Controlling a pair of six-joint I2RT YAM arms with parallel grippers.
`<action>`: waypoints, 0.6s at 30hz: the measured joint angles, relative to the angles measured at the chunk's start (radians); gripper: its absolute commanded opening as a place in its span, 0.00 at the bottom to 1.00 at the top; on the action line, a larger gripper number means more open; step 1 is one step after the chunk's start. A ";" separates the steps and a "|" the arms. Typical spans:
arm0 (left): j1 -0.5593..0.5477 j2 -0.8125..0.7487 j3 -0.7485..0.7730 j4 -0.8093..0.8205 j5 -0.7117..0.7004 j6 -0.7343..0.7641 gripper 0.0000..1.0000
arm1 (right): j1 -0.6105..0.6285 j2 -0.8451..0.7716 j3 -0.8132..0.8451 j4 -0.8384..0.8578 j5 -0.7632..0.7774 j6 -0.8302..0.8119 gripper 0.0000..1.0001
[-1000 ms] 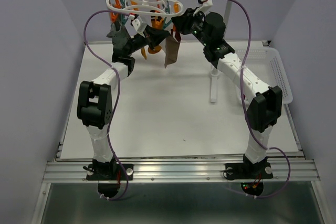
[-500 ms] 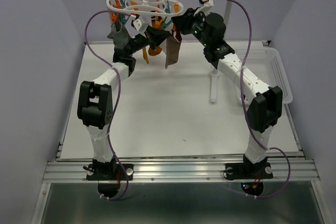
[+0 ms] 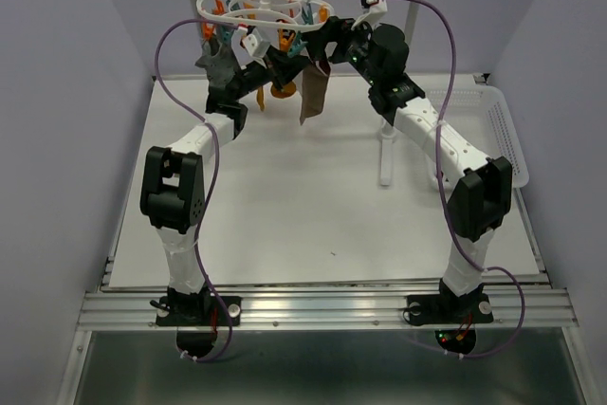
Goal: Clip the socks to the hanger
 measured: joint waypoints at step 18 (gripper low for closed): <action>-0.007 -0.031 -0.081 -0.033 -0.022 0.001 0.99 | 0.000 -0.147 -0.183 0.001 -0.007 -0.047 1.00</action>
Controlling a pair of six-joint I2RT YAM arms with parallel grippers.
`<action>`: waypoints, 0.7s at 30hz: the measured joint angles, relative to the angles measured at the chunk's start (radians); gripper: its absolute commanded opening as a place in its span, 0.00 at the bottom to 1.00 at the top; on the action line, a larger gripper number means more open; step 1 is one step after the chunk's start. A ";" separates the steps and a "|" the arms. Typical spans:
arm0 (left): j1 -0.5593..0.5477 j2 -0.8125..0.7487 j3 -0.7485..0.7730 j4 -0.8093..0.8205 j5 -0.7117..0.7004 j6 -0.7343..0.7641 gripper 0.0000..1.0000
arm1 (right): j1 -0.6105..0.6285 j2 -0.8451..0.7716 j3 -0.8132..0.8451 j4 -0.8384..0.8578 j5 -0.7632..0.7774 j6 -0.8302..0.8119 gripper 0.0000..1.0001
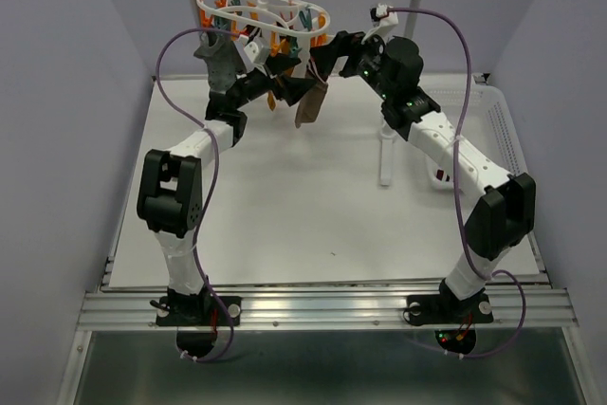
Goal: Clip the socks to the hanger
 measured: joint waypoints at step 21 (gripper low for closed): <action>0.000 -0.477 -0.380 -0.293 -0.155 0.100 0.99 | 0.000 -0.307 -0.190 -0.330 -0.209 -0.208 1.00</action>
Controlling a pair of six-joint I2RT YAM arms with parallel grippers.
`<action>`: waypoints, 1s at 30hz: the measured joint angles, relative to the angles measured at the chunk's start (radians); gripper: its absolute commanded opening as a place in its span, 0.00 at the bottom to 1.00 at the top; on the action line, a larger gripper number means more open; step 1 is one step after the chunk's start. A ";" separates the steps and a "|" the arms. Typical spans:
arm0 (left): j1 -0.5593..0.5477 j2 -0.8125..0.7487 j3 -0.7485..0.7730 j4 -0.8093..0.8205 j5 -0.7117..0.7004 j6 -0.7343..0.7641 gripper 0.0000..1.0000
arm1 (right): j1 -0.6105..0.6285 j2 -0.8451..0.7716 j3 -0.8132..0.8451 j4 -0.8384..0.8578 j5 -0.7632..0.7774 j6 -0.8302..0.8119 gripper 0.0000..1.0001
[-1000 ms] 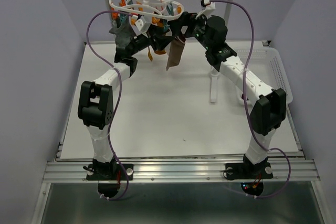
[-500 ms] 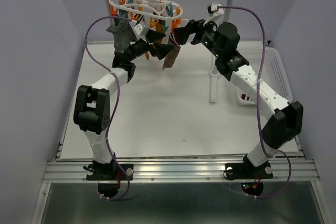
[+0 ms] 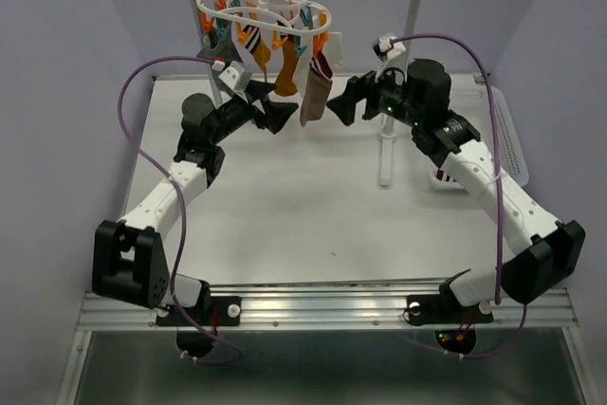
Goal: Clip the socks to the hanger
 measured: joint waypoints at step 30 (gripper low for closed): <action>0.048 -0.218 -0.098 -0.447 -0.485 0.072 0.99 | -0.543 0.452 -0.154 -0.480 0.868 0.323 0.98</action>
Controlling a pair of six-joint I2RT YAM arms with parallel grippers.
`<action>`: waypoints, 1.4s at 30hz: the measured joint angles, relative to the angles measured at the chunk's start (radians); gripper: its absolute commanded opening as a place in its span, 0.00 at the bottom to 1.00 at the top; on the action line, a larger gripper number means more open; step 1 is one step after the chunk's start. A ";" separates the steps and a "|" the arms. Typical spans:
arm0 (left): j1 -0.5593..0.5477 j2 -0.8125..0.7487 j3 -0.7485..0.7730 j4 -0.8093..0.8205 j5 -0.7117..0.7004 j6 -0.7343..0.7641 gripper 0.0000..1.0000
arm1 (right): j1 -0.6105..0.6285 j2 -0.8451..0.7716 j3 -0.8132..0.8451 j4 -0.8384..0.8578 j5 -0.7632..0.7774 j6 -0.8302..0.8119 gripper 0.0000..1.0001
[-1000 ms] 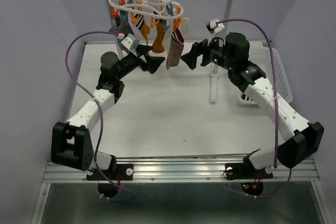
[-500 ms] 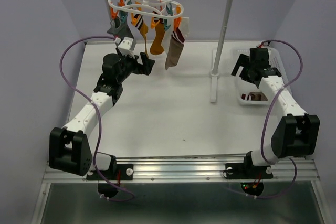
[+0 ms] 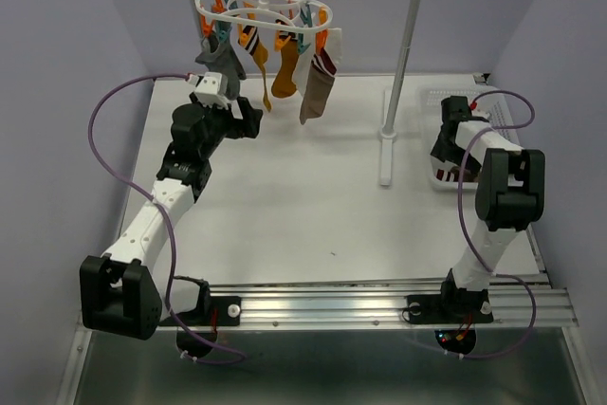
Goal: Clip the socks to the hanger
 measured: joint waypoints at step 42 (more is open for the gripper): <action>0.006 -0.079 0.015 0.013 -0.028 -0.261 0.99 | 0.349 -0.524 0.053 0.337 -1.082 -0.171 0.01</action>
